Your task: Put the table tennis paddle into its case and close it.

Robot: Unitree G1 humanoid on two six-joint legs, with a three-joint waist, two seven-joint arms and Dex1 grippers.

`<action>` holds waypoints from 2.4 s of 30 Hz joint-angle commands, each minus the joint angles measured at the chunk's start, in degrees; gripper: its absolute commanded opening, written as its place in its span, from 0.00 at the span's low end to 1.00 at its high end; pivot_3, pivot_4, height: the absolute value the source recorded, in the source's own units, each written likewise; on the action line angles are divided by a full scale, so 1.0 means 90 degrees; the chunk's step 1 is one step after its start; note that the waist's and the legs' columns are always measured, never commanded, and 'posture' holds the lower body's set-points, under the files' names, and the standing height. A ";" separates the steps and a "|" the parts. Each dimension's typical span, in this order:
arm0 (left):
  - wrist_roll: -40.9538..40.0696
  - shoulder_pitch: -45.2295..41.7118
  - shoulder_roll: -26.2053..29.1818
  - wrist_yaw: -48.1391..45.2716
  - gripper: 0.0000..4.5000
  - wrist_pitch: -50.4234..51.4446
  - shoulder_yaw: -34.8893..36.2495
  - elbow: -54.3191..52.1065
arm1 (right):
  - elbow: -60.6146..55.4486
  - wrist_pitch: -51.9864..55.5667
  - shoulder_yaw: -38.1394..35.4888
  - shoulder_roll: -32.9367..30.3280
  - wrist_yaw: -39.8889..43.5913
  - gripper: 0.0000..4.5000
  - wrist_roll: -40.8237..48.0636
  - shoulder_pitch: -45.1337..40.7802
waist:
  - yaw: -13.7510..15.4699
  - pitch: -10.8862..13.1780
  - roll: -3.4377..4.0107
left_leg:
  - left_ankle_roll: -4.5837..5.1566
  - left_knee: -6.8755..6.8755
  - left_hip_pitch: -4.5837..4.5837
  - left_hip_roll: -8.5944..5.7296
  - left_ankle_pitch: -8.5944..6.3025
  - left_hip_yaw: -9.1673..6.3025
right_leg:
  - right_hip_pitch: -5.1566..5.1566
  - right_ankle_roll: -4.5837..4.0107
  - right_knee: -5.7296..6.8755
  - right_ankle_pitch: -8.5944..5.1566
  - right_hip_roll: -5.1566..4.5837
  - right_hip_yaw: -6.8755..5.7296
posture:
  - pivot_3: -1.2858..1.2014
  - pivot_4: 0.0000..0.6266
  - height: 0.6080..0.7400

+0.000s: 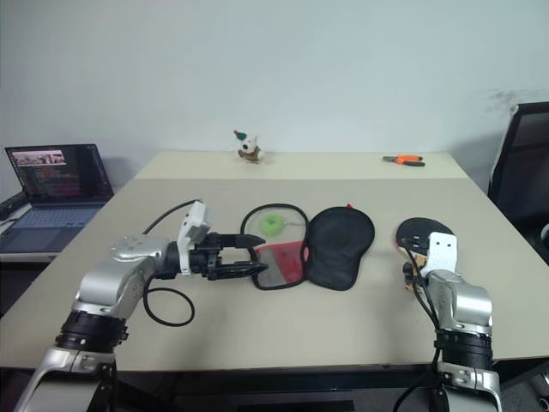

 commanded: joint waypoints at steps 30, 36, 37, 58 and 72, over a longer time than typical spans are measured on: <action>-0.0155 0.0599 0.0467 0.0512 0.78 0.0055 0.0796 -0.0374 | -0.0859 -0.0165 0.0040 -0.0025 0.0174 0.25 0.0287 -0.1145 | -0.0060 0.0007 0.0012 | 0.0004 0.0001 -0.0026 0.0006 -0.0001 0.0075 | -0.0084 0.0030 0.0030 0.0018 0.0003 0.0133 | 0.52 0.24 1.00; -0.0238 0.0722 0.0537 0.0551 0.78 0.0114 0.0896 -0.0483 | -0.1938 0.0988 0.0019 0.1377 -0.0262 0.25 0.0690 -0.1395 | -0.0125 0.0006 0.0010 | 0.0002 0.0009 -0.0053 0.0021 -0.0001 0.0070 | -0.0119 0.0019 0.0068 0.0013 0.0003 0.0126 | 0.52 0.24 1.00; -0.0248 0.0728 0.0542 0.0552 0.78 0.0123 0.0901 -0.0497 | -0.1972 0.1013 0.0066 0.1613 -0.0340 0.25 0.0689 -0.1385 | -0.0124 0.0006 0.0010 | 0.0002 0.0011 -0.0051 0.0021 -0.0001 0.0071 | -0.0119 0.0016 0.0076 0.0011 0.0003 0.0125 | 0.52 0.24 1.00; -0.0502 0.0829 0.0779 0.0594 0.78 0.0336 0.1157 -0.0769 | -0.0140 -0.0459 0.0501 0.2851 -0.0825 0.25 0.0478 -0.1287 | -0.0139 0.0005 0.0008 | 0.0002 0.0011 -0.0055 0.0005 0.0000 0.0072 | -0.0124 0.0014 0.0084 0.0008 0.0004 0.0125 | 0.52 0.24 1.00; -0.0503 0.0877 0.0744 0.0706 0.78 0.0344 0.1140 -0.0848 | 0.0146 -0.0585 0.0649 0.2959 -0.0919 0.25 0.0515 -0.1220 | -0.0139 0.0005 0.0008 | 0.0002 0.0012 -0.0055 0.0005 0.0000 0.0071 | -0.0124 0.0014 0.0085 0.0008 0.0004 0.0126 | 0.52 0.24 1.00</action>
